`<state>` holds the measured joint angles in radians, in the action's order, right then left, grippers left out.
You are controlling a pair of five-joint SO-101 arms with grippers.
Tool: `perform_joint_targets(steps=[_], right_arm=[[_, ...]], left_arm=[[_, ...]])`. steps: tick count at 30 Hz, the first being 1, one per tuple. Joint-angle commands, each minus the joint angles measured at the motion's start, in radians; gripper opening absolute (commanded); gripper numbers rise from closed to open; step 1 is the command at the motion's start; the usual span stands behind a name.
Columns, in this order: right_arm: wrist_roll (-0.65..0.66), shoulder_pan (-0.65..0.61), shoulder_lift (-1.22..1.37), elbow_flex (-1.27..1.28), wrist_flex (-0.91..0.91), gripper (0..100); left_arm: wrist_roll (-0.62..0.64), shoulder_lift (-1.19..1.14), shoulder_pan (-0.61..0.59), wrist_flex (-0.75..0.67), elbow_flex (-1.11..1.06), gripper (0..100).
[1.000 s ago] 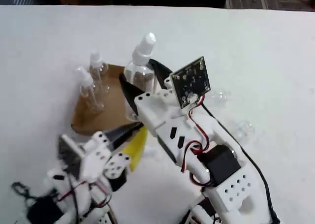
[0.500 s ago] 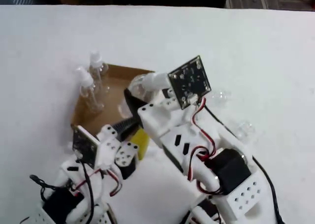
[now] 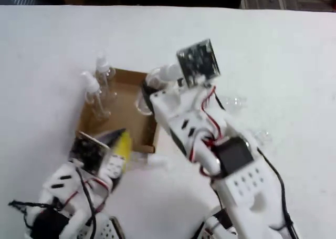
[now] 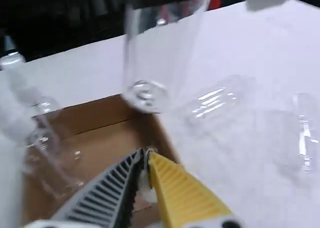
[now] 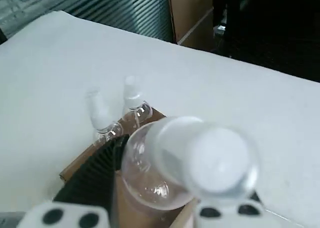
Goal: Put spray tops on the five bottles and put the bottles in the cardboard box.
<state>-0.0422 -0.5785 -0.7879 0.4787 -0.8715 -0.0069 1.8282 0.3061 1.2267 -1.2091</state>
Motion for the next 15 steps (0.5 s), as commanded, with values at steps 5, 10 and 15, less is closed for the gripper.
perform_joint_targets(steps=[5,10,15], right_arm=[[-0.002,0.035,0.162,-0.035,0.111,1.5],[-0.002,0.041,0.280,-0.035,0.189,1.6],[-0.002,0.041,0.420,-0.035,0.288,1.6]], left_arm=[[-0.014,0.001,-0.452,-0.041,0.025,2],[-0.009,-0.001,-0.601,-0.206,-0.127,2],[-0.008,-0.001,-0.659,-0.287,-0.242,2]])
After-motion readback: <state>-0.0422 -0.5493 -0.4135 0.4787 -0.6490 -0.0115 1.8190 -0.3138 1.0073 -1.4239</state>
